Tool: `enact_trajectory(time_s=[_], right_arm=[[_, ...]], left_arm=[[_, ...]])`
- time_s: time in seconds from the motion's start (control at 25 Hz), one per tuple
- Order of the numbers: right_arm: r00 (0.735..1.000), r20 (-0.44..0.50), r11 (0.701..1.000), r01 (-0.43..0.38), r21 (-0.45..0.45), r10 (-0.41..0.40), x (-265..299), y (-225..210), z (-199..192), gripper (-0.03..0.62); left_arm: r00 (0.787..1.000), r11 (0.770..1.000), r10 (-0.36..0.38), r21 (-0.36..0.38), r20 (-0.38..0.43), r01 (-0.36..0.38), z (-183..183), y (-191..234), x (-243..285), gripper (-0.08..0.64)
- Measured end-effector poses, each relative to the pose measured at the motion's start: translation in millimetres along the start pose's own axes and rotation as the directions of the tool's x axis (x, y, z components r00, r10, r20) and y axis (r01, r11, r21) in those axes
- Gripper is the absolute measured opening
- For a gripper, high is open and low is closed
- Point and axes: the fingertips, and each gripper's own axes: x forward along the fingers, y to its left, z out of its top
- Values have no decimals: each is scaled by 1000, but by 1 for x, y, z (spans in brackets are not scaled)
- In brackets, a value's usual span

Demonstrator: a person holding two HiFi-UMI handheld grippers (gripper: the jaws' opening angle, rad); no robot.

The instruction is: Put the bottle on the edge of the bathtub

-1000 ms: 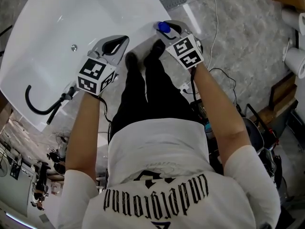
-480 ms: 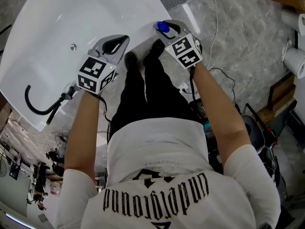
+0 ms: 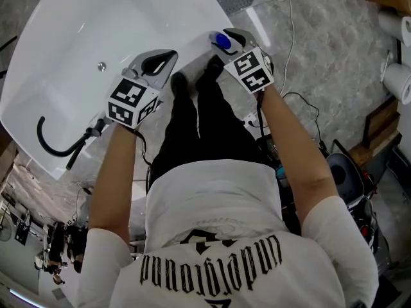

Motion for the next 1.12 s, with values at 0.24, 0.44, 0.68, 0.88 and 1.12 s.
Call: enact_trajectory(time_s=[0.24, 0.44, 0.68, 0.88, 1.12], right_arm=[[999, 20, 1000, 25, 0, -25, -8, 1, 14, 207], [998, 43, 999, 46, -3, -46, -28, 14, 27, 209], [992, 85, 996, 93, -1, -93, -67, 27, 51, 210], [978, 144, 988, 151, 0, -150, -115, 42, 81, 209], [949, 240, 979, 204, 20, -203, -187, 88, 127, 198]], left_arm=[[1000, 1000, -5, 17, 6, 5, 3, 1, -12, 8], [1000, 999, -6, 45, 16, 6, 7, -8, -32, 8], [999, 996, -10, 89, 47, 6, 23, -22, -63, 8], [995, 989, -17, 145, 96, 3, 45, -44, -100, 8], [986, 979, -24, 203, 166, -11, 65, -80, -167, 8]])
